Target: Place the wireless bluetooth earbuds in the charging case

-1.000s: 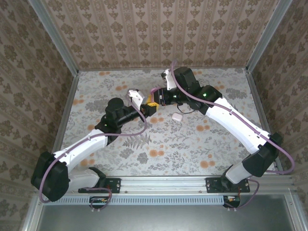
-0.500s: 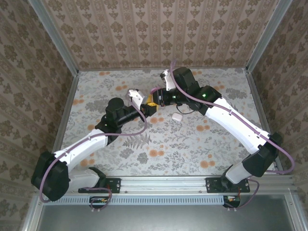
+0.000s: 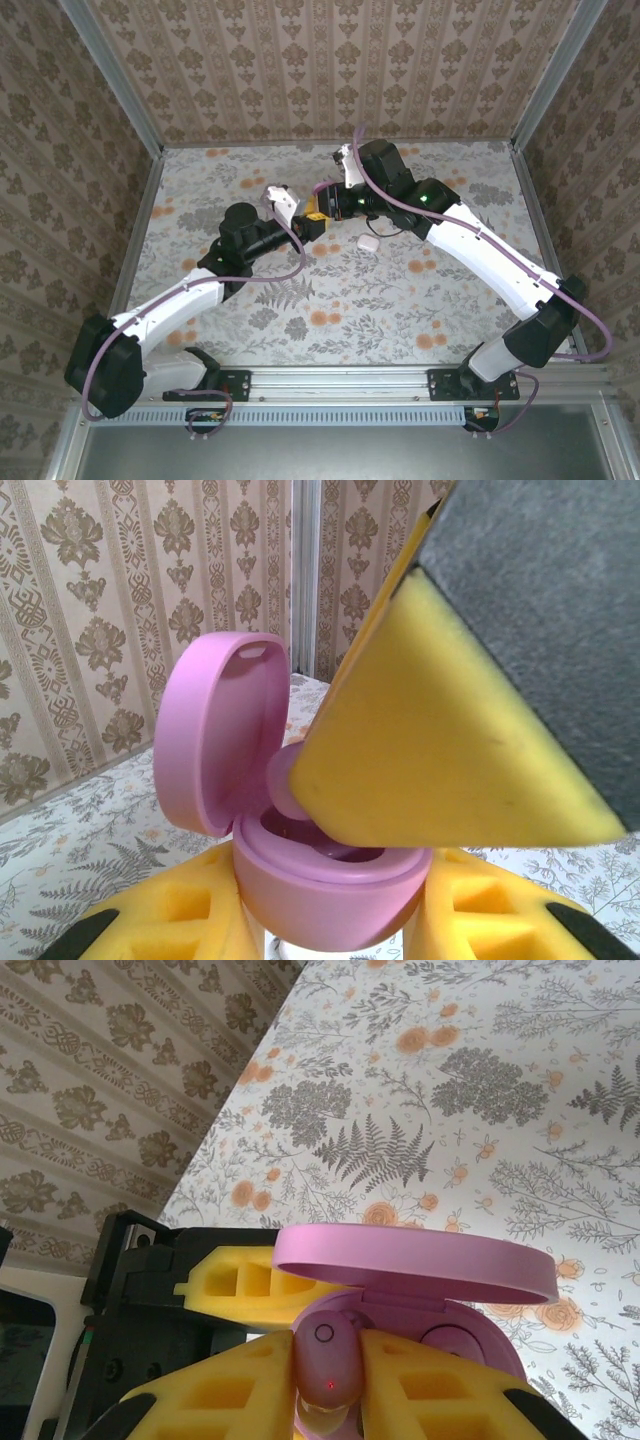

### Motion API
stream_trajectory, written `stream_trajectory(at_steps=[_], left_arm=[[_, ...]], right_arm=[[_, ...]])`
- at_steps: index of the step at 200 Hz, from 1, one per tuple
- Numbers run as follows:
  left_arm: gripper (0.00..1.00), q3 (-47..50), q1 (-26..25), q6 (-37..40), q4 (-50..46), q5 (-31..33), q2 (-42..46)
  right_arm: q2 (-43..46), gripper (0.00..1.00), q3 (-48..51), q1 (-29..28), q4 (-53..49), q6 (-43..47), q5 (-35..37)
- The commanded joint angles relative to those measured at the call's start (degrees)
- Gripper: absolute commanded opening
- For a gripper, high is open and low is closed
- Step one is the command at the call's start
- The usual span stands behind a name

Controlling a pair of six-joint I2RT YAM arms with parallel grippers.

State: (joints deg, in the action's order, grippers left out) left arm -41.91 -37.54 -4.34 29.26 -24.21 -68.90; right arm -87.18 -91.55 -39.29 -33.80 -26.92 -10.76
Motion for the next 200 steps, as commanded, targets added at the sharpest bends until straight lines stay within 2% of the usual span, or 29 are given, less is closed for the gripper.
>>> stream_trajectory(at_steps=[1,47,109,200], left_arm=[[0.33,-2.4,-0.5,-1.1,2.7,-1.3,0.0],[0.33,-2.4,-0.6,-1.9,3.5,-0.8,0.1],[0.33,-2.5,-0.7,-2.5,3.9,-0.6,0.1],[0.33,-2.6,-0.7,-2.4,4.0,-0.8,-0.3]], right_arm=[[-0.3,0.24,0.3,-0.4,1.7,0.9,1.7],[-0.5,0.24,1.9,-0.4,2.8,0.7,0.7],[0.7,0.24,4.3,-0.4,4.2,1.6,2.8],[2.0,0.27,3.9,-0.4,4.9,1.1,1.3]])
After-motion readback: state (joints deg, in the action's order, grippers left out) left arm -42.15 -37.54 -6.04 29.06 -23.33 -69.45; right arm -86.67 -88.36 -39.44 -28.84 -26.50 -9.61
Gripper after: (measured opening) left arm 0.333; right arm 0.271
